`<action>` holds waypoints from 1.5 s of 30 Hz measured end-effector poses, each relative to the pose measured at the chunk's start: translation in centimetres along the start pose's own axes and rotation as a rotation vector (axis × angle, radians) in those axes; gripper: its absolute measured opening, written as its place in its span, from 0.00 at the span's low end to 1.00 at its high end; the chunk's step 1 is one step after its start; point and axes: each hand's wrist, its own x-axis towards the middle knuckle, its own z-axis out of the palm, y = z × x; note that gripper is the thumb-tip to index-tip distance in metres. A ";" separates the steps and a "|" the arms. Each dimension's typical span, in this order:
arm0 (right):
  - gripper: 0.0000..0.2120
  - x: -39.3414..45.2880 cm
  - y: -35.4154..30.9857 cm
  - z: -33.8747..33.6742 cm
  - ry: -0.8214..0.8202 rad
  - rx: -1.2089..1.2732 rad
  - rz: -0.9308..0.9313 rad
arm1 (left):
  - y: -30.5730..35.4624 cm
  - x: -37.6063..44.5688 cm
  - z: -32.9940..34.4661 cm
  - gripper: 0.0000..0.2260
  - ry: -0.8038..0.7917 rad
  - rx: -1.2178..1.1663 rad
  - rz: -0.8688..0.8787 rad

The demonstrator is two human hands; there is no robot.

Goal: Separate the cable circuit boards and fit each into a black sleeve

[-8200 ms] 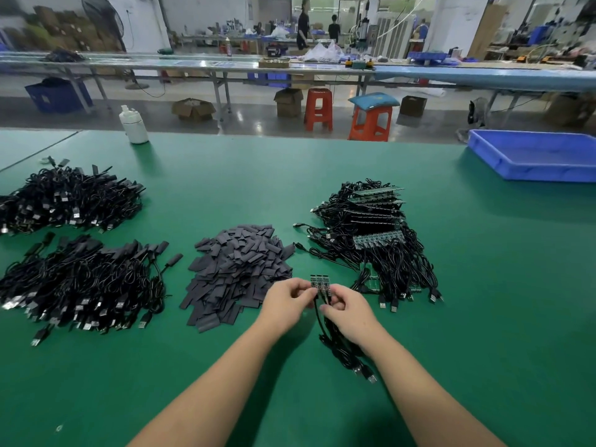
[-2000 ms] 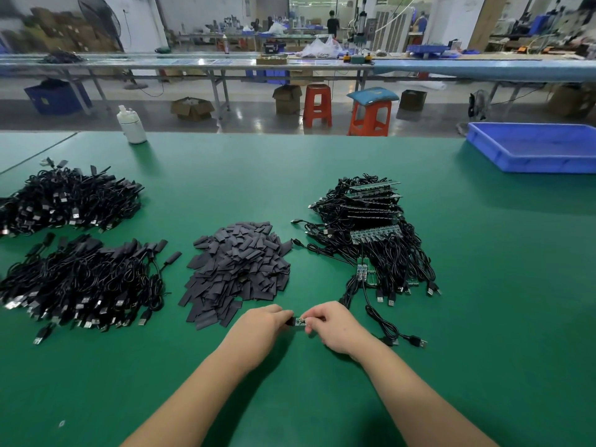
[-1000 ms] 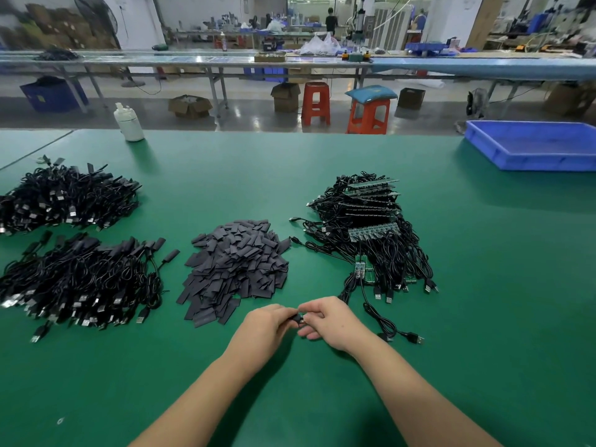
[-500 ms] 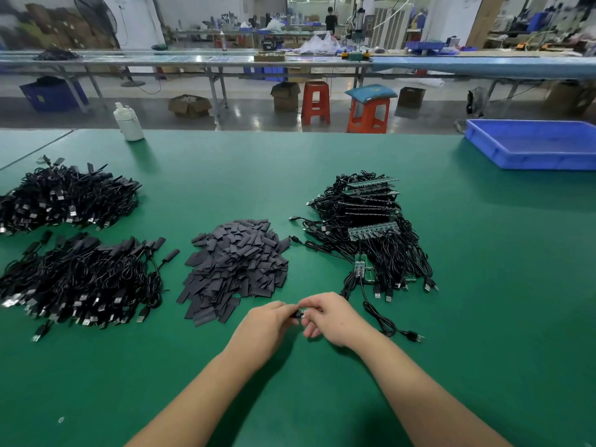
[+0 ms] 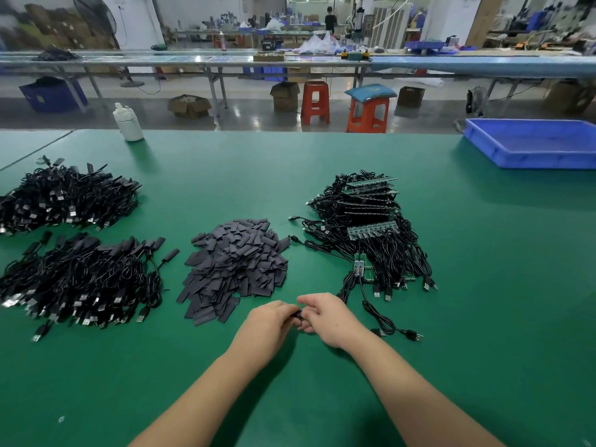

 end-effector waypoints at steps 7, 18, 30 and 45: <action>0.20 -0.1 0.0 0.2 0.022 -0.019 -0.011 | -0.4 0.0 0.7 0.12 -0.026 0.177 0.029; 0.08 -0.3 -3.8 -2.7 0.105 0.763 -0.033 | 3.3 -0.1 -0.1 0.12 -0.044 -1.156 -0.478; 0.14 1.7 -0.3 -4.7 0.520 -0.176 -0.062 | -2.9 0.2 -5.4 0.06 0.165 -0.494 -0.500; 0.07 1.6 4.3 -7.2 0.526 -0.007 0.111 | -19.9 -2.6 -12.0 0.16 0.297 0.496 -0.817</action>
